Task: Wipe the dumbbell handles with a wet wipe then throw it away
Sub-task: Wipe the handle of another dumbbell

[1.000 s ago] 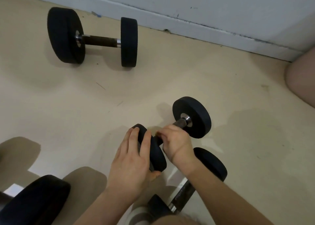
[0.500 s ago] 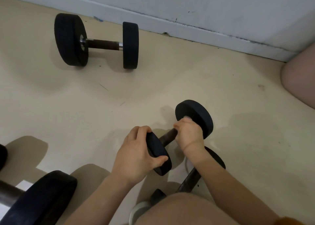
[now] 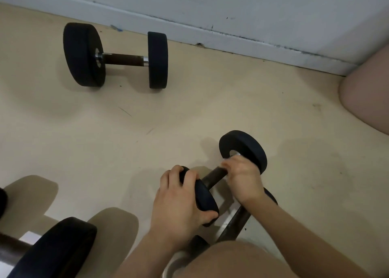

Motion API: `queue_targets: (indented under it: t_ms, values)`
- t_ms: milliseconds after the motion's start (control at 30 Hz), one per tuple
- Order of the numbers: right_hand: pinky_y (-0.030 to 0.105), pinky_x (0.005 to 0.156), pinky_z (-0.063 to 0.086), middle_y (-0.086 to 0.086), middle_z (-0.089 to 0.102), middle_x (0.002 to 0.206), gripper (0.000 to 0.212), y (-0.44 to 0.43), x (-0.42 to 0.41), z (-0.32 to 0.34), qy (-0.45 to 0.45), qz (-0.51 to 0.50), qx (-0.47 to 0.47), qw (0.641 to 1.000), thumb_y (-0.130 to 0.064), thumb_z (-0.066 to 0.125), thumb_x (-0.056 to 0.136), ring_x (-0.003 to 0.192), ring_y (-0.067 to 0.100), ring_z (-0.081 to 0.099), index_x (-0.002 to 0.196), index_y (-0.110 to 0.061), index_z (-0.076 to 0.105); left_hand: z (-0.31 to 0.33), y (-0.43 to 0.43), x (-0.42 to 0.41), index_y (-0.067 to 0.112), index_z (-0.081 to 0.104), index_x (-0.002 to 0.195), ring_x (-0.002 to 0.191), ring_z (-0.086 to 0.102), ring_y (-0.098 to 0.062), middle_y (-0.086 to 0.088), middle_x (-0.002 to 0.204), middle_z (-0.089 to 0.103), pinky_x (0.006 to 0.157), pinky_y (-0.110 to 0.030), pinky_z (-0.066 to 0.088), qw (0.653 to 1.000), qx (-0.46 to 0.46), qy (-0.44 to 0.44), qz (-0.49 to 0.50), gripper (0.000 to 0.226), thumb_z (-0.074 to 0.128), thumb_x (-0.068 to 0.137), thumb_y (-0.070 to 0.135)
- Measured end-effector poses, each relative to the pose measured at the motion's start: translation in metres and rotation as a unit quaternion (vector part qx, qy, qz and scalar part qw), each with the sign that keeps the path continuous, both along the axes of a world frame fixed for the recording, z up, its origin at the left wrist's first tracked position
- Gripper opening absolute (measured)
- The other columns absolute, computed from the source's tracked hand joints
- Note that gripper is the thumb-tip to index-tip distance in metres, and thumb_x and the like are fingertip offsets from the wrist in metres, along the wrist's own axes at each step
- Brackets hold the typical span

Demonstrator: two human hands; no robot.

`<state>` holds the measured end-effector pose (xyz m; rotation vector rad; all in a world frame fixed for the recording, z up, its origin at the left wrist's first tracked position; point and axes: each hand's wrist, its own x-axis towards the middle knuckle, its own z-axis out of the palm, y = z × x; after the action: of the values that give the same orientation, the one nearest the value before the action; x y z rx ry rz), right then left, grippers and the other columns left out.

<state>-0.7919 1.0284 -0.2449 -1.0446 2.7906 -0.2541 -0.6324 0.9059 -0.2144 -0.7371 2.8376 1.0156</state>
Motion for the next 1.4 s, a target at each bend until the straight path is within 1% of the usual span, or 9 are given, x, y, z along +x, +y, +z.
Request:
queue_targets:
  t_ms: [267, 433, 600, 733, 933, 1033, 1167, 1267, 1400]
  values:
    - [0.031, 0.084, 0.051, 0.002, 0.062, 0.099, 0.023, -0.018, 0.007, 0.002, -0.015, -0.124, -0.050, 0.991, -0.018, 0.049, 0.095, 0.086, 0.018, 0.061, 0.111, -0.015, 0.066, 0.010, -0.048, -0.009, 0.034, 0.044, 0.125, 0.095, 0.052, -0.008, 0.019, 0.109, 0.053, 0.076, -0.024, 0.042, 0.987, 0.140, 0.014, 0.081, 0.076, 0.080, 0.061, 0.056]
    - [0.032, 0.082, 0.049, 0.006, 0.063, 0.104, 0.032, -0.048, -0.023, 0.002, 0.036, -0.101, -0.004, 0.994, -0.013, 0.046, 0.096, 0.089, 0.023, 0.062, 0.125, -0.016, 0.059, 0.007, -0.066, -0.013, 0.032, 0.050, 0.133, 0.118, 0.051, -0.010, 0.014, 0.129, 0.056, 0.086, -0.019, 0.036, 0.982, 0.149, 0.022, 0.113, 0.066, 0.074, 0.074, 0.050]
    - [0.030, 0.073, 0.052, 0.004, 0.063, 0.093, 0.024, -0.051, -0.013, 0.005, 0.010, -0.166, 0.012, 0.986, -0.017, 0.043, 0.097, 0.083, 0.021, 0.062, 0.109, -0.014, 0.063, 0.013, -0.069, -0.018, 0.030, 0.054, 0.131, 0.118, 0.049, -0.007, 0.021, 0.117, 0.054, 0.085, -0.014, 0.029, 0.982, 0.150, 0.039, 0.103, 0.047, 0.068, 0.086, 0.034]
    - [0.027, 0.069, 0.050, 0.003, 0.065, 0.086, 0.021, -0.051, -0.006, -0.001, -0.026, -0.190, -0.002, 0.981, -0.019, 0.046, 0.096, 0.079, 0.019, 0.063, 0.097, -0.013, 0.067, 0.008, -0.079, -0.026, 0.027, 0.052, 0.135, 0.128, 0.045, -0.013, 0.010, 0.135, 0.054, 0.093, -0.016, 0.030, 0.980, 0.158, 0.019, 0.118, 0.046, 0.062, 0.090, 0.033]
    - [0.023, 0.075, 0.045, -0.007, 0.062, 0.076, 0.015, -0.064, 0.002, 0.004, -0.085, -0.345, -0.281, 0.892, -0.016, 0.058, 0.091, 0.073, 0.010, 0.057, 0.096, -0.014, 0.072, -0.002, -0.096, -0.033, 0.025, 0.059, 0.129, 0.120, 0.053, -0.015, 0.004, 0.128, 0.061, 0.093, -0.020, 0.037, 0.972, 0.168, 0.027, 0.160, 0.037, 0.060, 0.092, 0.031]
    - [0.026, 0.079, 0.050, -0.004, 0.067, 0.082, 0.015, -0.083, -0.002, 0.004, -0.096, -0.320, -0.261, 0.905, -0.016, 0.057, 0.092, 0.079, 0.013, 0.062, 0.097, -0.016, 0.071, 0.000, -0.098, -0.035, 0.025, 0.066, 0.119, 0.113, 0.057, -0.014, 0.005, 0.120, 0.066, 0.087, -0.018, 0.036, 0.978, 0.110, 0.066, 0.164, 0.027, 0.058, 0.094, 0.024]
    - [0.020, 0.088, 0.047, -0.007, 0.068, 0.091, 0.013, -0.097, 0.012, -0.001, -0.181, -0.261, -0.244, 0.917, -0.016, 0.064, 0.088, 0.087, 0.005, 0.062, 0.098, -0.018, 0.071, 0.007, -0.096, -0.044, 0.019, 0.070, 0.107, 0.096, 0.061, -0.023, -0.001, 0.107, 0.067, 0.081, -0.029, 0.046, 0.993, -0.054, 0.093, 0.042, 0.032, 0.053, 0.086, 0.002]
    - [0.023, 0.091, 0.049, -0.003, 0.072, 0.093, 0.015, -0.103, 0.012, 0.003, -0.218, -0.183, -0.234, 0.930, -0.010, 0.066, 0.085, 0.089, 0.008, 0.065, 0.097, -0.015, 0.074, 0.014, -0.099, -0.048, 0.023, 0.060, 0.115, 0.097, 0.058, -0.020, 0.004, 0.110, 0.062, 0.078, -0.032, 0.047, 0.996, -0.065, 0.057, 0.030, 0.025, 0.049, 0.094, 0.028]
    - [0.023, 0.086, 0.051, 0.002, 0.074, 0.092, 0.016, -0.115, -0.001, 0.014, -0.245, -0.060, -0.166, 0.953, -0.006, 0.067, 0.083, 0.086, 0.010, 0.066, 0.094, -0.012, 0.076, 0.007, -0.104, -0.046, 0.025, 0.026, 0.139, 0.126, 0.038, -0.018, 0.003, 0.134, 0.038, 0.090, -0.037, 0.048, 0.992, -0.092, -0.069, -0.056, 0.082, 0.049, 0.076, 0.073]
